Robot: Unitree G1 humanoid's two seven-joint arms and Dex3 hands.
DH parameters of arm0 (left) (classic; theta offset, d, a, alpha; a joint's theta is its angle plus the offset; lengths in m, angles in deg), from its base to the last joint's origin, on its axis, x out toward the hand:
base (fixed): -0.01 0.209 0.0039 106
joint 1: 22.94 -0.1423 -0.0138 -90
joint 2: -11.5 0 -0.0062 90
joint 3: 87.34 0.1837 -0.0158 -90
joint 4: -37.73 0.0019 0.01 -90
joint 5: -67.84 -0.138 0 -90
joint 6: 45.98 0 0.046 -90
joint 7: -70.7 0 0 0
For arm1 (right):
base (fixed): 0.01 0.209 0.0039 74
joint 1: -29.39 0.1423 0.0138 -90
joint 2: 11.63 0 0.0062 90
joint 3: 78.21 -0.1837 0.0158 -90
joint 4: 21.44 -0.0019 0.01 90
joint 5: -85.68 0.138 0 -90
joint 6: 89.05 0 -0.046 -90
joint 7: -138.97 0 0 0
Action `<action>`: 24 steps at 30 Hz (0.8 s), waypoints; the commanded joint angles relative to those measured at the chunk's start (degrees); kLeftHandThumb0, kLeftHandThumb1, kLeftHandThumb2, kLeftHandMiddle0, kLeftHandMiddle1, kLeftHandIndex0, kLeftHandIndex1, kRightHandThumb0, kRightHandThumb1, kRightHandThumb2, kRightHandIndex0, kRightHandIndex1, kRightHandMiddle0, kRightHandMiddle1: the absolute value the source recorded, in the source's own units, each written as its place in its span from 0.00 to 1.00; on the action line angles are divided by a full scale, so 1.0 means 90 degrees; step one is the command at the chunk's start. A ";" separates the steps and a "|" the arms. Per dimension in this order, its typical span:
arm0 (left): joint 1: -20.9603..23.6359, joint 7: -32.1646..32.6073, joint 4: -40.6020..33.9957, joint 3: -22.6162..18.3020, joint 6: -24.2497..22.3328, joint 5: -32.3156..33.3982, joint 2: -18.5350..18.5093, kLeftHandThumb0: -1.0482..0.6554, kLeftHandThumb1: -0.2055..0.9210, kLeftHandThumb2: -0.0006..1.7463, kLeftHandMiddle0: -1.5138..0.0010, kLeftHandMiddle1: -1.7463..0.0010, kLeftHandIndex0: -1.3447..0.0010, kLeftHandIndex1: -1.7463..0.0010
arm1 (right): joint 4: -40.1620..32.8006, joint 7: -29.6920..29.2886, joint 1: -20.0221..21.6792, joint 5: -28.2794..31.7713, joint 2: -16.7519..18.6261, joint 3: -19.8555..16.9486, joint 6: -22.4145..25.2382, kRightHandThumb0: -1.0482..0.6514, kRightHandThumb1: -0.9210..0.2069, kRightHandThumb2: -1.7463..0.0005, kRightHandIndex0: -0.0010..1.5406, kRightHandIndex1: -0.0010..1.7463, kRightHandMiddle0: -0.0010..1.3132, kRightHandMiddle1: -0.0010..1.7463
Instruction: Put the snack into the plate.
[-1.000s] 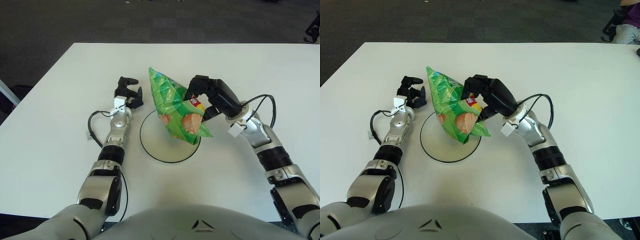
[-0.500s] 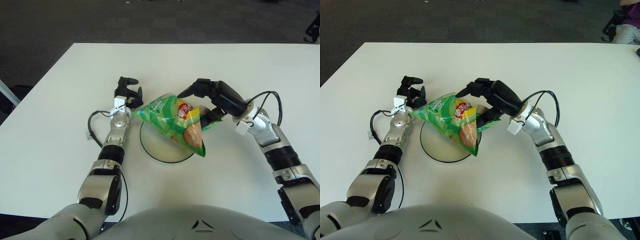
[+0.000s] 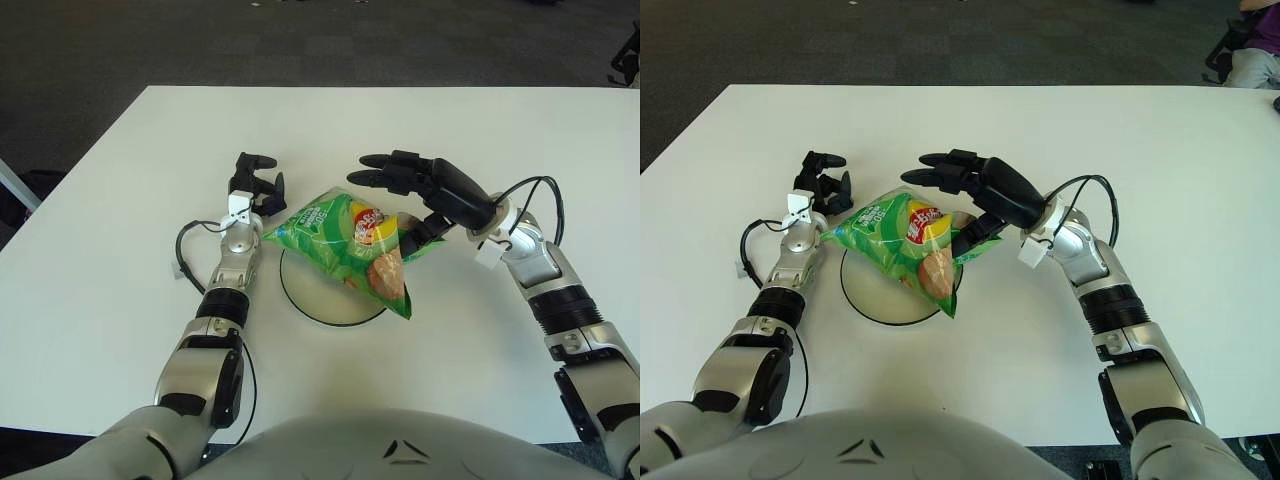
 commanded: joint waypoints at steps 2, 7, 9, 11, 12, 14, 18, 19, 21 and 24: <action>0.0047 0.0078 0.0080 -0.0029 -0.0066 -0.0052 -0.0071 0.61 0.60 0.61 0.64 0.03 0.70 0.10 | 0.0079 -0.0035 0.0008 0.0133 -0.0008 -0.0167 -0.0165 0.34 0.00 0.93 0.12 0.00 0.22 0.00; 0.0038 0.0101 0.0054 -0.0018 -0.0086 -0.0069 -0.0061 0.61 0.60 0.61 0.65 0.04 0.70 0.10 | 0.0098 0.0052 0.0004 0.0298 -0.0108 -0.0253 -0.0255 0.34 0.00 0.91 0.12 0.00 0.22 0.00; 0.0032 0.0113 0.0041 -0.0013 -0.0093 -0.0076 -0.0054 0.61 0.60 0.61 0.65 0.04 0.70 0.10 | 0.0109 0.0123 0.0009 0.0428 -0.0189 -0.0290 -0.0286 0.34 0.00 0.91 0.12 0.00 0.22 0.00; 0.0027 0.0122 0.0034 -0.0008 -0.0096 -0.0079 -0.0047 0.61 0.60 0.61 0.65 0.04 0.70 0.10 | 0.0152 0.0227 0.0028 0.0633 -0.0294 -0.0320 -0.0324 0.34 0.00 0.90 0.12 0.00 0.22 0.00; 0.0027 0.0123 0.0036 -0.0008 -0.0094 -0.0077 -0.0047 0.61 0.60 0.61 0.65 0.04 0.70 0.10 | 0.0188 0.0309 0.0044 0.0800 -0.0358 -0.0323 -0.0340 0.34 0.00 0.89 0.12 0.00 0.22 0.00; 0.0030 0.0126 0.0045 -0.0006 -0.0090 -0.0073 -0.0049 0.61 0.60 0.61 0.65 0.04 0.70 0.10 | 0.0269 0.0485 0.0077 0.1145 -0.0460 -0.0310 -0.0351 0.34 0.00 0.88 0.12 0.00 0.23 0.00; 0.0040 0.0131 0.0065 -0.0006 -0.0086 -0.0066 -0.0051 0.61 0.60 0.61 0.65 0.03 0.70 0.10 | 0.0319 0.0889 0.0120 0.1869 -0.0637 -0.0317 -0.0209 0.33 0.00 0.86 0.12 0.00 0.23 0.00; 0.0042 0.0132 0.0069 -0.0006 -0.0086 -0.0065 -0.0052 0.61 0.60 0.61 0.65 0.03 0.70 0.10 | 0.0302 0.0984 0.0120 0.2020 -0.0673 -0.0327 -0.0157 0.33 0.00 0.86 0.12 0.00 0.23 0.00; 0.0047 0.0135 0.0076 -0.0005 -0.0087 -0.0065 -0.0052 0.61 0.60 0.61 0.65 0.03 0.70 0.10 | 0.0181 0.1178 0.0087 0.2340 -0.0773 -0.0379 0.0009 0.32 0.00 0.85 0.14 0.01 0.24 0.01; 0.0050 0.0124 0.0088 -0.0013 -0.0084 -0.0057 -0.0066 0.61 0.60 0.61 0.65 0.03 0.70 0.10 | -0.0057 0.1368 0.0016 0.2597 -0.0880 -0.0523 0.0245 0.31 0.00 0.85 0.15 0.01 0.25 0.01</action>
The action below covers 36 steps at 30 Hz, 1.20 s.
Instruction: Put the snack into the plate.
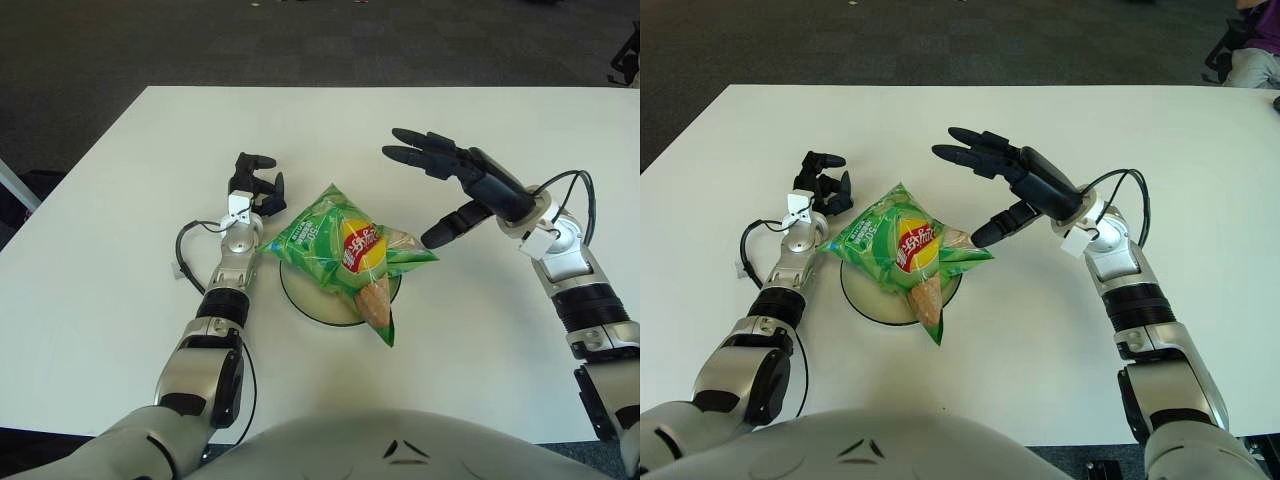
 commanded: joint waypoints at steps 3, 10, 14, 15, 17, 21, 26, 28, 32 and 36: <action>0.0059 0.0047 0.0107 -0.0027 -0.0073 -0.0049 -0.0079 0.61 0.60 0.61 0.65 0.03 0.70 0.10 | -0.0393 0.0241 -0.0026 0.0337 -0.0165 -0.0354 0.0316 0.30 0.00 0.84 0.15 0.01 0.28 0.02; 0.0088 0.0046 0.0174 -0.0031 -0.0042 -0.0051 -0.0092 0.61 0.60 0.61 0.65 0.03 0.70 0.10 | -0.0391 0.0259 0.0035 0.0210 -0.0043 -0.0629 0.0411 0.29 0.00 0.84 0.17 0.01 0.29 0.02; 0.0100 0.0046 0.0211 -0.0032 -0.0012 -0.0051 -0.0095 0.61 0.60 0.61 0.65 0.03 0.70 0.10 | -0.0289 0.0457 0.0146 0.0457 -0.0106 -0.0702 0.0615 0.29 0.00 0.85 0.18 0.01 0.29 0.02; 0.0103 0.0046 0.0218 -0.0032 -0.0005 -0.0051 -0.0095 0.61 0.60 0.61 0.65 0.03 0.70 0.10 | -0.0254 0.0517 0.0180 0.0516 -0.0125 -0.0720 0.0670 0.29 0.00 0.86 0.18 0.01 0.29 0.02; 0.0109 0.0045 0.0235 -0.0033 0.0009 -0.0049 -0.0097 0.61 0.60 0.61 0.65 0.02 0.70 0.10 | -0.0151 0.0614 0.0261 0.0596 -0.0126 -0.0764 0.0781 0.30 0.00 0.87 0.19 0.01 0.30 0.02; 0.0104 0.0040 0.0240 -0.0035 0.0030 -0.0044 -0.0098 0.61 0.60 0.61 0.65 0.02 0.70 0.10 | 0.0025 0.0712 0.0311 0.0695 -0.0062 -0.0872 0.1167 0.32 0.00 0.90 0.20 0.01 0.31 0.02; 0.0094 0.0033 0.0234 -0.0035 0.0049 -0.0039 -0.0096 0.61 0.60 0.61 0.65 0.02 0.70 0.10 | -0.0007 0.0627 0.0277 0.0838 0.0139 -0.1000 0.2217 0.37 0.00 0.94 0.22 0.01 0.33 0.02; 0.0092 0.0031 0.0231 -0.0035 0.0054 -0.0037 -0.0096 0.61 0.60 0.61 0.65 0.02 0.70 0.10 | 0.0003 0.0510 0.0256 0.0844 0.0272 -0.1065 0.2600 0.38 0.00 0.95 0.24 0.01 0.36 0.03; 0.0073 0.0024 0.0212 -0.0035 0.0064 -0.0036 -0.0096 0.61 0.60 0.62 0.65 0.02 0.70 0.10 | 0.0343 0.0255 0.0281 0.0789 0.0601 -0.1243 0.2928 0.42 0.00 0.97 0.30 0.01 0.44 0.04; 0.0059 0.0019 0.0199 -0.0031 0.0075 -0.0036 -0.0094 0.61 0.60 0.62 0.65 0.02 0.70 0.10 | 0.0677 0.0030 0.0374 0.0794 0.0925 -0.1448 0.2923 0.43 0.00 0.97 0.40 0.02 0.52 0.06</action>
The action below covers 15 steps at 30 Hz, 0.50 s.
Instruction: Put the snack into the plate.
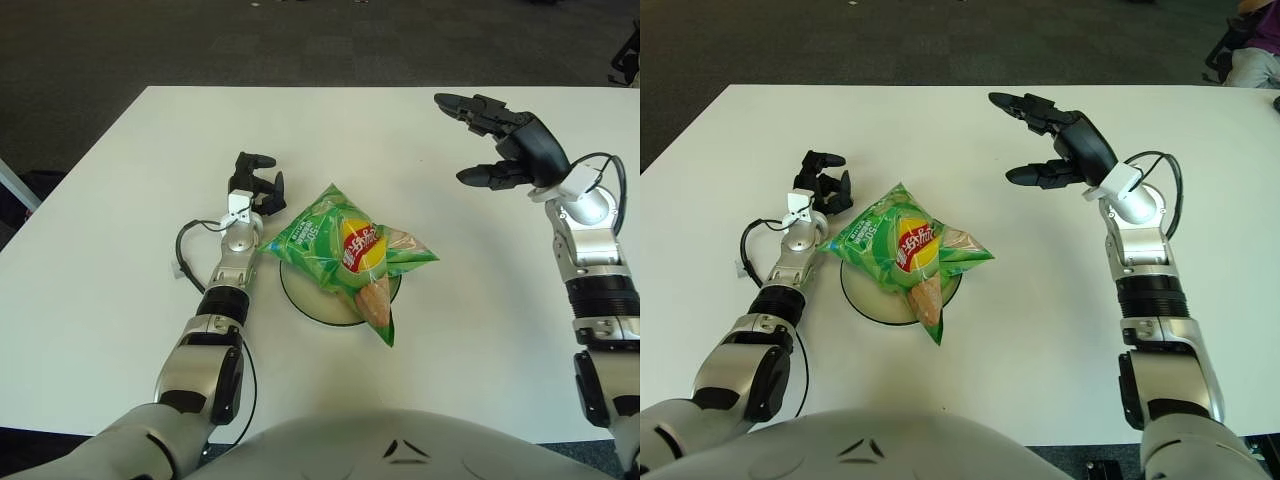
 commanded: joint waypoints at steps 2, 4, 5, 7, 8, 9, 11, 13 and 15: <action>-0.0022 0.0014 0.0033 -0.0022 -0.0013 -0.0037 -0.0075 0.61 0.60 0.62 0.65 0.02 0.70 0.10 | 0.0307 -0.0261 0.0156 0.0291 0.0464 -0.0347 0.0044 0.44 0.00 0.95 0.45 0.03 0.54 0.07; -0.0024 0.0009 0.0027 -0.0022 -0.0016 -0.0035 -0.0077 0.61 0.60 0.62 0.65 0.02 0.70 0.10 | 0.0397 -0.0336 0.0181 0.0486 0.0719 -0.0486 0.0063 0.44 0.00 0.90 0.50 0.03 0.56 0.07; -0.0024 0.0007 0.0025 -0.0022 -0.0018 -0.0035 -0.0077 0.61 0.60 0.62 0.65 0.02 0.70 0.10 | 0.0444 -0.0414 0.0185 0.0545 0.0857 -0.0553 0.0038 0.44 0.00 0.87 0.52 0.03 0.57 0.08; -0.0039 0.0002 0.0001 -0.0021 -0.0023 -0.0035 -0.0080 0.61 0.60 0.62 0.65 0.02 0.70 0.10 | 0.0501 -0.0586 0.0175 0.0582 0.1097 -0.0656 -0.0020 0.43 0.00 0.82 0.55 0.03 0.58 0.08; -0.0044 0.0001 -0.0006 -0.0021 -0.0025 -0.0035 -0.0081 0.61 0.60 0.62 0.65 0.02 0.70 0.10 | 0.0529 -0.0666 0.0172 0.0581 0.1194 -0.0695 -0.0049 0.42 0.00 0.80 0.57 0.04 0.46 0.38; -0.0045 0.0003 -0.0011 -0.0020 -0.0029 -0.0036 -0.0080 0.61 0.60 0.62 0.65 0.02 0.70 0.10 | 0.0593 -0.0804 0.0173 0.0567 0.1330 -0.0747 -0.0097 0.42 0.00 0.79 0.58 0.04 0.41 0.49; -0.0045 0.0005 -0.0014 -0.0019 -0.0033 -0.0038 -0.0080 0.61 0.60 0.62 0.65 0.02 0.70 0.10 | 0.0702 -0.0996 0.0186 0.0527 0.1520 -0.0825 -0.0160 0.42 0.00 0.76 0.62 0.04 0.28 0.77; -0.0044 0.0007 -0.0016 -0.0019 -0.0036 -0.0038 -0.0078 0.61 0.60 0.62 0.65 0.02 0.70 0.10 | 0.0774 -0.1093 0.0207 0.0531 0.1654 -0.0882 -0.0165 0.42 0.00 0.75 0.64 0.05 0.25 0.86; -0.0044 0.0010 -0.0019 -0.0018 -0.0039 -0.0039 -0.0077 0.61 0.60 0.62 0.65 0.02 0.70 0.10 | 0.0796 -0.1087 0.0231 0.0676 0.1784 -0.0947 -0.0064 0.41 0.00 0.76 0.67 0.07 0.24 0.89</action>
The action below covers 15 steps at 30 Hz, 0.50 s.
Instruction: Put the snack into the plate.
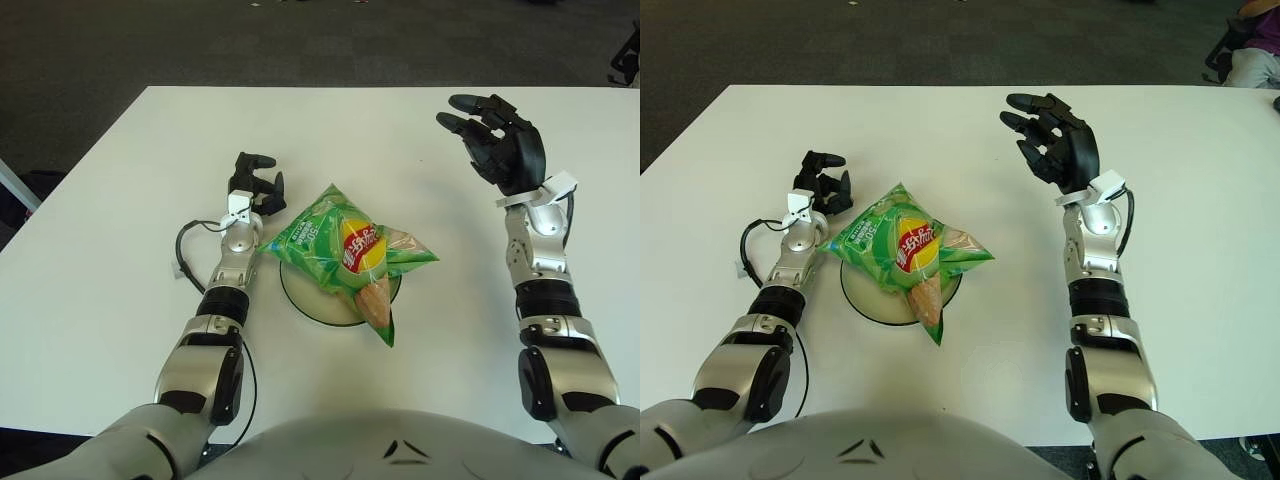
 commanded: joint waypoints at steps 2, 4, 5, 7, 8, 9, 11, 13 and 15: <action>-0.0039 0.0007 -0.0017 -0.0022 -0.0047 -0.0035 -0.0079 0.61 0.60 0.62 0.65 0.02 0.70 0.10 | 0.0075 -0.0018 0.0175 0.0464 0.0311 -0.0245 0.0248 0.41 0.00 0.76 0.70 0.08 0.24 0.91; -0.0039 0.0005 -0.0018 -0.0024 -0.0045 -0.0033 -0.0081 0.61 0.60 0.62 0.65 0.02 0.70 0.10 | 0.0036 0.0043 0.0193 0.0750 0.0433 -0.0334 0.0512 0.41 0.00 0.77 0.68 0.16 0.25 0.91; -0.0037 0.0002 -0.0013 -0.0026 -0.0042 -0.0030 -0.0084 0.61 0.60 0.62 0.65 0.02 0.70 0.10 | 0.0020 0.0060 0.0199 0.0851 0.0479 -0.0370 0.0620 0.41 0.00 0.77 0.65 0.23 0.25 0.92; -0.0037 -0.0003 -0.0011 -0.0029 -0.0037 -0.0026 -0.0087 0.61 0.60 0.62 0.65 0.02 0.70 0.10 | 0.0004 0.0068 0.0208 0.1047 0.0582 -0.0446 0.0845 0.41 0.00 0.77 0.61 0.32 0.25 0.92; -0.0033 -0.0006 -0.0005 -0.0032 -0.0033 -0.0022 -0.0089 0.61 0.60 0.62 0.65 0.02 0.70 0.10 | 0.0020 0.0023 0.0208 0.1102 0.0645 -0.0475 0.0946 0.41 0.00 0.77 0.60 0.36 0.24 0.92; -0.0030 -0.0008 -0.0002 -0.0033 -0.0031 -0.0020 -0.0090 0.61 0.60 0.62 0.65 0.02 0.70 0.10 | 0.0026 -0.0007 0.0207 0.1134 0.0690 -0.0499 0.1022 0.41 0.00 0.76 0.59 0.38 0.24 0.93; -0.0029 -0.0010 0.0000 -0.0035 -0.0025 -0.0017 -0.0089 0.61 0.60 0.62 0.65 0.02 0.70 0.10 | 0.0033 -0.0152 0.0189 0.1116 0.0796 -0.0527 0.1149 0.41 0.00 0.76 0.56 0.44 0.24 0.93; -0.0031 -0.0008 -0.0001 -0.0035 -0.0018 -0.0016 -0.0086 0.61 0.60 0.62 0.65 0.02 0.70 0.10 | 0.0042 -0.0260 0.0169 0.1048 0.0884 -0.0535 0.1213 0.41 0.00 0.76 0.55 0.47 0.24 0.93; -0.0034 -0.0004 -0.0003 -0.0034 -0.0013 -0.0017 -0.0082 0.61 0.60 0.62 0.65 0.02 0.70 0.10 | 0.0094 -0.0347 0.0154 0.0979 0.0961 -0.0549 0.1239 0.41 0.00 0.76 0.55 0.50 0.24 0.93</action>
